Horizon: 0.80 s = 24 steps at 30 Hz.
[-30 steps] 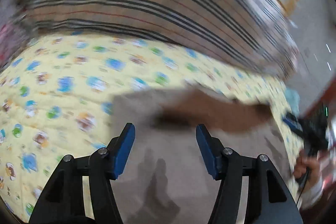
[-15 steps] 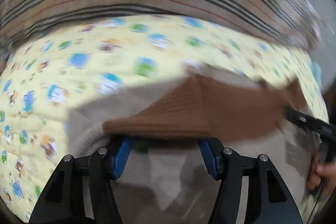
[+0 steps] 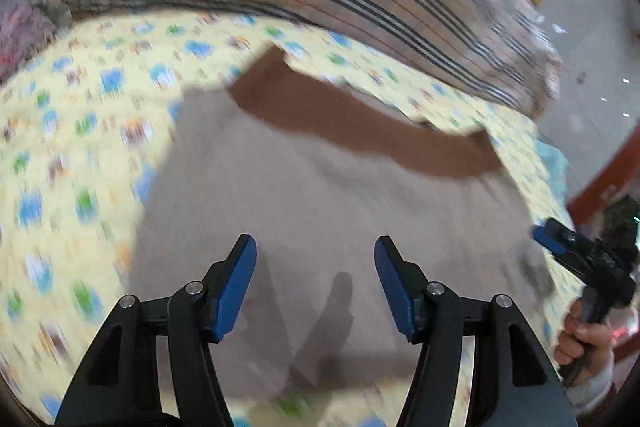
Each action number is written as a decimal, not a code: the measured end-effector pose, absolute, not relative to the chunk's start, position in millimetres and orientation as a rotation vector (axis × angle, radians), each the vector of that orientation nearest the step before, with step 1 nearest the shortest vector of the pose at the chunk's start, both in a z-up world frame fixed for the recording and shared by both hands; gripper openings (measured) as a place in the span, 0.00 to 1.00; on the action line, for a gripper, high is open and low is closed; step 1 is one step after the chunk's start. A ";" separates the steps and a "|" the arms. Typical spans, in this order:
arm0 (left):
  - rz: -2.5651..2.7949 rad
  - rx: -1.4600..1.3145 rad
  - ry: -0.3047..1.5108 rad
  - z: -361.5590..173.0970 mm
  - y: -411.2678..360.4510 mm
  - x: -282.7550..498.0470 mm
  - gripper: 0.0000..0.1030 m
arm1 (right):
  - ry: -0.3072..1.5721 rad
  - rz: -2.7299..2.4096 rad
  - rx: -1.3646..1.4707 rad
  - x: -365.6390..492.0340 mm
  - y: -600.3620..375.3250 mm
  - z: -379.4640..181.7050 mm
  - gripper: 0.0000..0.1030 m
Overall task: Fold small clothes
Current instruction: 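Open both grippers and release the hem onto the folded sweater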
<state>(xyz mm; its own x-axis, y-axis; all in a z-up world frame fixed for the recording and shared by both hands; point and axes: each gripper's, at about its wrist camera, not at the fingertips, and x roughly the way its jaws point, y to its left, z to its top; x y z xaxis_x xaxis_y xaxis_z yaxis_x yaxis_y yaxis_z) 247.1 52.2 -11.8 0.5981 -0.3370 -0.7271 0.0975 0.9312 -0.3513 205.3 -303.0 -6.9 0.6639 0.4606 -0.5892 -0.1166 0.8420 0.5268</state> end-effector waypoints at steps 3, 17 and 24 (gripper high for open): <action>-0.314 -0.319 0.954 -31.8 45.6 225.7 0.61 | 0.855 0.399 0.472 176.7 -295.3 -22.8 0.59; -0.192 -0.357 0.977 -27.8 87.5 173.6 0.54 | 0.846 0.166 0.463 112.3 -341.8 -23.5 0.59; -0.181 -0.438 1.003 -33.6 84.7 145.5 0.59 | 0.830 0.228 0.450 100.7 -319.2 -22.6 0.59</action>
